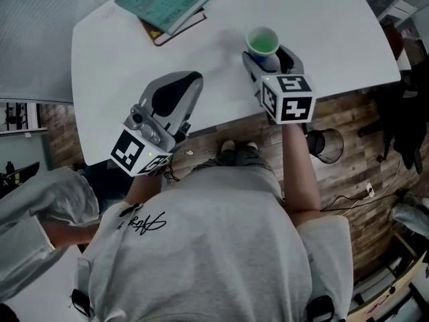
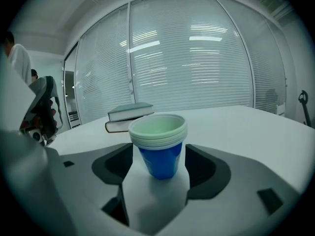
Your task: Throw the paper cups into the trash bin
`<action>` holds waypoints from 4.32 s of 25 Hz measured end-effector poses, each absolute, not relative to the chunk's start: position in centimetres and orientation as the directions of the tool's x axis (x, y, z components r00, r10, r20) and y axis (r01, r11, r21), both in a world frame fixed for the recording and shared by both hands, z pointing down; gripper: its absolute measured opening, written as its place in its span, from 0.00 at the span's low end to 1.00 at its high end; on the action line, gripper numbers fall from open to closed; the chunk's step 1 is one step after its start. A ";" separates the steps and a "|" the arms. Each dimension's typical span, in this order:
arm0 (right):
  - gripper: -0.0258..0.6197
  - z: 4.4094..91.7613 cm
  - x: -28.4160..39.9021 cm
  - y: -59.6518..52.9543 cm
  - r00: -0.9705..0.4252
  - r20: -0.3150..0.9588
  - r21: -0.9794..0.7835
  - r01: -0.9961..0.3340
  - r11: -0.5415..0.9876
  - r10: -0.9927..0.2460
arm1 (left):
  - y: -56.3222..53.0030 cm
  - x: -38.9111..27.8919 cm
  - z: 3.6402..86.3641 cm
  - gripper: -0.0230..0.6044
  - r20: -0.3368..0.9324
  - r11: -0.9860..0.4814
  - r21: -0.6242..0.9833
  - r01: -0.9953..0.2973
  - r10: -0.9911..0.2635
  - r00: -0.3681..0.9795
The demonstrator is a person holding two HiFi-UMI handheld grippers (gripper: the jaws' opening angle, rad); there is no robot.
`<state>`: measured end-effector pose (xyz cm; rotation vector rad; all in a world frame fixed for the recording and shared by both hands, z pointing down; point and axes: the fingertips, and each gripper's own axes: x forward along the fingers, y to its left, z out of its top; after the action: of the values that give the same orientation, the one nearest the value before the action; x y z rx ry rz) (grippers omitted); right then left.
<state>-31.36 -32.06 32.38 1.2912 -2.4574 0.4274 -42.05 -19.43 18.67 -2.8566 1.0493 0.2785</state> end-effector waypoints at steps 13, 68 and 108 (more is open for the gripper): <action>0.49 32.3 -31.4 -32.1 -0.536 0.409 -0.090 -0.829 0.552 -0.738 | -18.7 -43.1 18.5 0.04 -0.201 -0.752 -0.025 -0.659 -0.642 0.740; 0.48 23.0 -13.8 -15.6 -0.143 0.093 -0.115 -0.985 0.133 -0.985 | -15.9 -24.4 19.1 0.04 -0.226 -0.995 -0.008 -0.101 -0.096 0.969; 0.47 19.1 11.1 -1.6 0.213 -0.059 -0.100 -0.973 -0.206 -0.975 | -7.2 1.7 18.2 0.04 -0.219 -0.974 -0.024 0.226 0.226 0.949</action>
<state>11.12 -1.60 19.05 2.5328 -2.0465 0.0280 1.72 -7.25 18.21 -3.1030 -0.3595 0.3479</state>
